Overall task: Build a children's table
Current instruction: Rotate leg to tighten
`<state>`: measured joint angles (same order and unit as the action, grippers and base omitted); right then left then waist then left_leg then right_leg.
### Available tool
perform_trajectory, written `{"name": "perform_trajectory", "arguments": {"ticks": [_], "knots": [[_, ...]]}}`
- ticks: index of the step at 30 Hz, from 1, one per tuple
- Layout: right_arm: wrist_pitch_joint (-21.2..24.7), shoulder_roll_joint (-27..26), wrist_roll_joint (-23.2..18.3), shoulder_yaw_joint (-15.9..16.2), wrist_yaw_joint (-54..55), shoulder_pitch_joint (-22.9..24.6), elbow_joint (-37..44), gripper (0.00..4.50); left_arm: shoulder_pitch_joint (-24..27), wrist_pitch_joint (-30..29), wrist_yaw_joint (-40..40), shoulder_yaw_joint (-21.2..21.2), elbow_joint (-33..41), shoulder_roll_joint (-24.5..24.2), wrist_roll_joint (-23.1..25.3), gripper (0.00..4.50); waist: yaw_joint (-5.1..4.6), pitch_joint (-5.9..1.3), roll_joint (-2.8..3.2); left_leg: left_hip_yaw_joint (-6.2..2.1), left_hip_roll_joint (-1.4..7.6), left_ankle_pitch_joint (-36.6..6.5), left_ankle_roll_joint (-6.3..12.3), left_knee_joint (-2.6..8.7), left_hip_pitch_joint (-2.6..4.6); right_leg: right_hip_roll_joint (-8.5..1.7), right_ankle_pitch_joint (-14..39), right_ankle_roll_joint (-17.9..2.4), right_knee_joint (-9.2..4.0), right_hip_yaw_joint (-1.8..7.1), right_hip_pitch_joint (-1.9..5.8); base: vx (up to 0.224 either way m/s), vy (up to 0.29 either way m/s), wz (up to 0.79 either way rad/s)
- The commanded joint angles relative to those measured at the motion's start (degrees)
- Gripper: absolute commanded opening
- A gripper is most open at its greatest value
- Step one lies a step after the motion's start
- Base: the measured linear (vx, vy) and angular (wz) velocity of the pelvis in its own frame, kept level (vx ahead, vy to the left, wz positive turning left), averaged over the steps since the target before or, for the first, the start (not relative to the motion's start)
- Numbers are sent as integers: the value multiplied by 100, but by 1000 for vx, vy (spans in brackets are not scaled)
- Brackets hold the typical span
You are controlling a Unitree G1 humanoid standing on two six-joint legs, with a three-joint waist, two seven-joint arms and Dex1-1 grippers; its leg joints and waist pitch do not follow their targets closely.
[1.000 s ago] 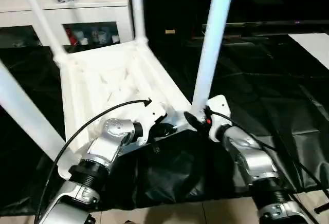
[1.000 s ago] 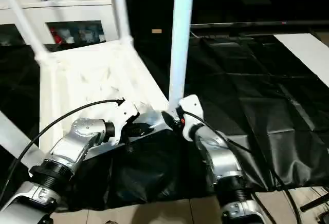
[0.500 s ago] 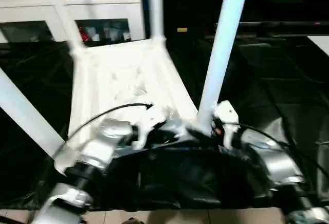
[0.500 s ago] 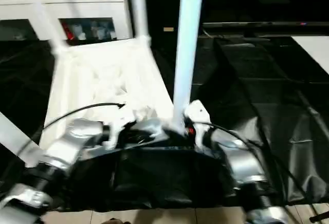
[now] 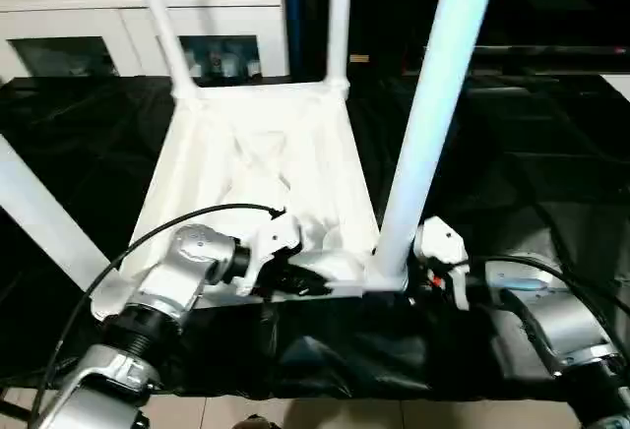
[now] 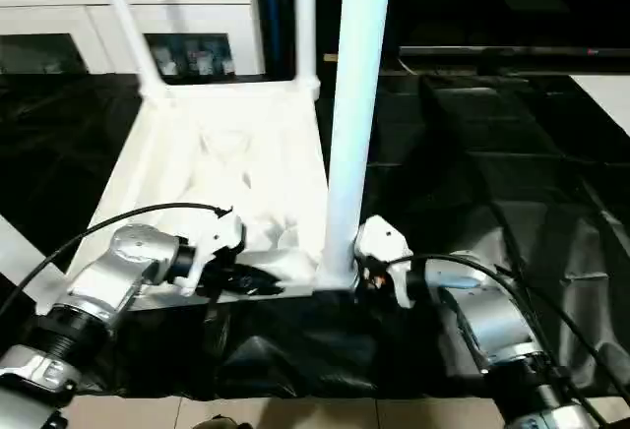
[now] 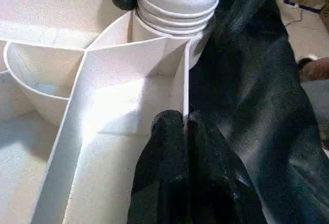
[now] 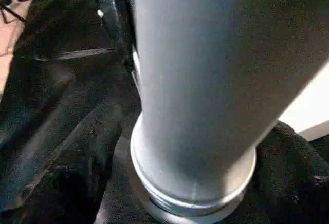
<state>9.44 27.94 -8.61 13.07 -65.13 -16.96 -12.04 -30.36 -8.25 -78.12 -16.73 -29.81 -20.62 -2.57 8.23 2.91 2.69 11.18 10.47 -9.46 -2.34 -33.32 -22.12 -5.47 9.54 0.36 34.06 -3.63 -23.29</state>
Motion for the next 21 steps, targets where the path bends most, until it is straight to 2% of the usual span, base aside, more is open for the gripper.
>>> {"name": "perform_trajectory", "arguments": {"ticks": [1,2,3,4,5,7,8,11,15,16,17,18,19,20,21], "knots": [[90,54,-55,70,-100,31,113,345,-192,75,-302,-43,76,10,-191,0,-37,-348,-130,-121,300,-1621,232,415,129,-328,1635,-1215,-409,237,221,0,0,0],[101,61,-71,81,-137,31,128,327,-192,88,-323,-51,70,-3,-183,0,-26,-348,-109,-126,303,-1614,239,413,131,-339,1698,-1217,-399,236,218,0,0,0],[111,63,-78,89,-162,29,132,310,-195,101,-330,-56,59,-12,-182,0,-30,-346,-142,-120,303,-1610,246,414,131,-337,1715,-1212,-406,236,218,0,0,0],[121,63,-85,98,-185,26,129,310,-198,108,-325,-56,49,-14,-182,0,-21,-347,-126,-125,305,-1606,242,412,135,-344,1726,-1214,-399,237,214,0,0,0],[123,61,-93,121,-214,21,123,298,-204,132,-308,-47,21,-16,-184,0,-25,-345,-148,-123,306,-1583,245,414,129,-346,1730,-1211,-400,239,217,0,0,0],[132,49,-112,146,-256,14,112,284,-196,121,-280,-22,18,-14,-198,0,-22,-340,-140,-122,304,-1600,242,414,130,-348,1783,-1190,-407,241,211,0,0,0],[130,39,-114,151,-264,10,101,278,-188,124,-270,-14,17,-12,-201,0,-16,-344,-160,-120,303,-1587,244,412,132,-352,1801,-1182,-410,241,215,0,0,0],[170,0,-141,170,-289,4,79,275,-137,107,-244,0,83,0,-212,0,-14,-334,-128,-125,301,-1619,222,420,128,-353,1909,-1145,-424,242,210,0,0,0],[210,-98,-188,152,-189,77,120,271,-117,130,-107,46,84,61,-195,0,-10,-339,-134,-127,299,-1605,208,417,122,-357,1869,-1150,-420,240,217,0,0,0],[209,-109,-191,151,-176,87,125,271,-114,134,-86,52,84,69,-193,0,-8,-344,-79,-133,301,-1616,194,416,129,-357,1863,-1155,-413,241,214,0,0,0],[102,-454,-74,20,471,128,23,271,-141,183,438,160,24,304,-130,0,-21,-340,-92,-129,300,-1657,183,419,131,-349,1861,-1154,-427,240,213,0,0,0],[114,-678,-16,-81,894,103,-103,270,-166,193,744,210,-20,444,-84,0,-26,-328,-65,-125,299,-1742,109,423,152,-347,1891,-1162,-443,249,168,0,0,0],[130,-823,20,-148,1168,82,-190,270,-182,198,940,241,-48,534,-54,0,-51,-322,-86,-125,291,-1844,72,429,166,-349,1977,-1165,-468,244,165,0,0,0],[168,-977,57,-213,1460,48,-286,270,-189,185,1064,239,-43,624,-36,0,-92,-316,-120,-150,263,-1917,4,446,131,-366,2247,-1090,-475,216,217,0,0,0],[144,-1278,136,-308,1992,-16,-474,270,-205,182,1365,211,-32,802,54,0,-111,-307,-120,-171,269,-1961,-35,469,129,-367,2426,-973,-494,212,216,0,0,0]]}}
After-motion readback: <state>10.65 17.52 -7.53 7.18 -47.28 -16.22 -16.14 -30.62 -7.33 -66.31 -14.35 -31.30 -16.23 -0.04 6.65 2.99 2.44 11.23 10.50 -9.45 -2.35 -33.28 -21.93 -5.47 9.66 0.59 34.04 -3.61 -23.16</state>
